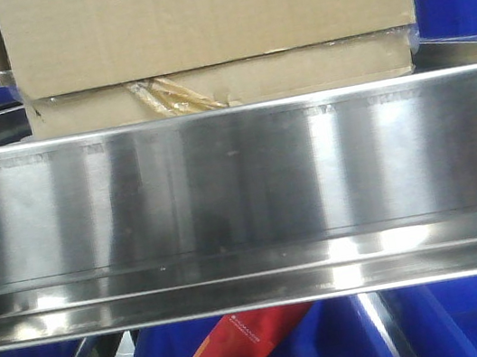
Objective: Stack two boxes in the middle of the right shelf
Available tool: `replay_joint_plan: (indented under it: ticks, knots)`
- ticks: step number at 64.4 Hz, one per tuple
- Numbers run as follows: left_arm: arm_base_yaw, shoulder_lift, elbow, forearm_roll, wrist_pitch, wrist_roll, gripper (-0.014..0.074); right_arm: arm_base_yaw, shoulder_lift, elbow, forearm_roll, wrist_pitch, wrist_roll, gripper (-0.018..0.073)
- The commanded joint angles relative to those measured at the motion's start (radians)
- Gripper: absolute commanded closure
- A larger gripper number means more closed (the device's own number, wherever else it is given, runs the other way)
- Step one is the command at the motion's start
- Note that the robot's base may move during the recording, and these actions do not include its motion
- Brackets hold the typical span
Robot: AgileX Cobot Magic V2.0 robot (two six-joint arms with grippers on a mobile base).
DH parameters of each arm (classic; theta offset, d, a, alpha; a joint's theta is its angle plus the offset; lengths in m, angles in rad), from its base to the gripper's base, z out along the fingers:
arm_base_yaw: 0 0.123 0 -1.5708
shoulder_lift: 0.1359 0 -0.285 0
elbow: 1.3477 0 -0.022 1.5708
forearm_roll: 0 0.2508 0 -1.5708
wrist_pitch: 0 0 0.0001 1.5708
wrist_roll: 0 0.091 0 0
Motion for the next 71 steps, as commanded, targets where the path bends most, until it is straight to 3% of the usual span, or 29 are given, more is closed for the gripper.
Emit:
replay_joint_plan:
  ticks: [1,71]
  knots:
    - [0.004,-0.005,-0.001,0.000,-0.011,0.000,0.0708,-0.021,-0.073,0.071,0.001,-0.060,0.006,0.0712]
    - [0.004,-0.005,-0.001,0.000,-0.011,0.000,0.0708,-0.028,-0.108,0.101,-0.008,-0.063,0.006,0.0712]
